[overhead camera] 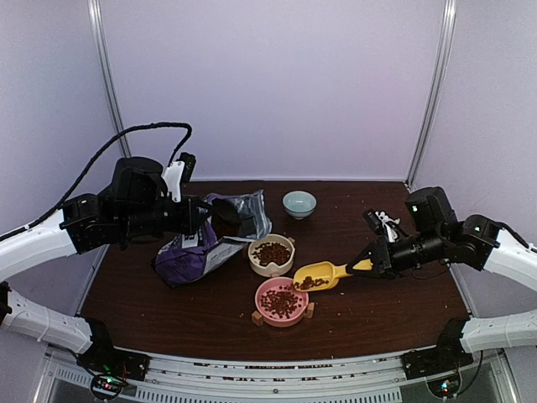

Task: Serve the pet food

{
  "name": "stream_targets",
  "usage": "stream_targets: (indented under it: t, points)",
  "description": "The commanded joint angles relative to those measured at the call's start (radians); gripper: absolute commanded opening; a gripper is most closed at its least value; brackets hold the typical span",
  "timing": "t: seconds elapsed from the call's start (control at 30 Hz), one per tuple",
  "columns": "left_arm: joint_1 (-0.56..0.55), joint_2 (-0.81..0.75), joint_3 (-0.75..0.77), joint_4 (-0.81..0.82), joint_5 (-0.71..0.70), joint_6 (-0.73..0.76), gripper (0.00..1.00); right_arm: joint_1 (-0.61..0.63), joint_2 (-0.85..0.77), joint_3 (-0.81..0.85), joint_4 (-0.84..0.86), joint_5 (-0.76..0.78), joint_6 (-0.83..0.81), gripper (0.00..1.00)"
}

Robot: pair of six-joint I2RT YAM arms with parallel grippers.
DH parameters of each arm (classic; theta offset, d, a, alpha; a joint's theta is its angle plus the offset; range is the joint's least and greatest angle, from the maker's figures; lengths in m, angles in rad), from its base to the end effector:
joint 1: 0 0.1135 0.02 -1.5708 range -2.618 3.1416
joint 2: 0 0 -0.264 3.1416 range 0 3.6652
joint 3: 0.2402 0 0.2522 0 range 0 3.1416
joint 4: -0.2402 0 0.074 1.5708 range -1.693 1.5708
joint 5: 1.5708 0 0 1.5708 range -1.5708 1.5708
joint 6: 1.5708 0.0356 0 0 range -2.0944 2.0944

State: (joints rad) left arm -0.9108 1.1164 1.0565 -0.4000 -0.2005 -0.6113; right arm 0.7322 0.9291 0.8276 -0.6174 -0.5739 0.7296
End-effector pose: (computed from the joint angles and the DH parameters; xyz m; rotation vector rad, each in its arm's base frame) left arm 0.1588 -0.1930 0.3476 0.1838 2.0972 -0.7463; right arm 0.1283 0.1414 0.2914 -0.3444 2.5474 1.3315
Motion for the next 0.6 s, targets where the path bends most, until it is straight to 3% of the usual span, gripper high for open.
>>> stream_targets:
  t: [0.0, 0.57]
  points:
    - [0.006, -0.008, 0.047, 0.033, -0.001, 0.026, 0.00, 0.024, 0.029, 0.047, 0.005, 0.028, -0.034, 0.13]
    - [0.005, 0.010, 0.071, 0.024, -0.014, 0.046, 0.00, 0.187, 0.170, 0.261, -0.208, 0.284, -0.186, 0.13]
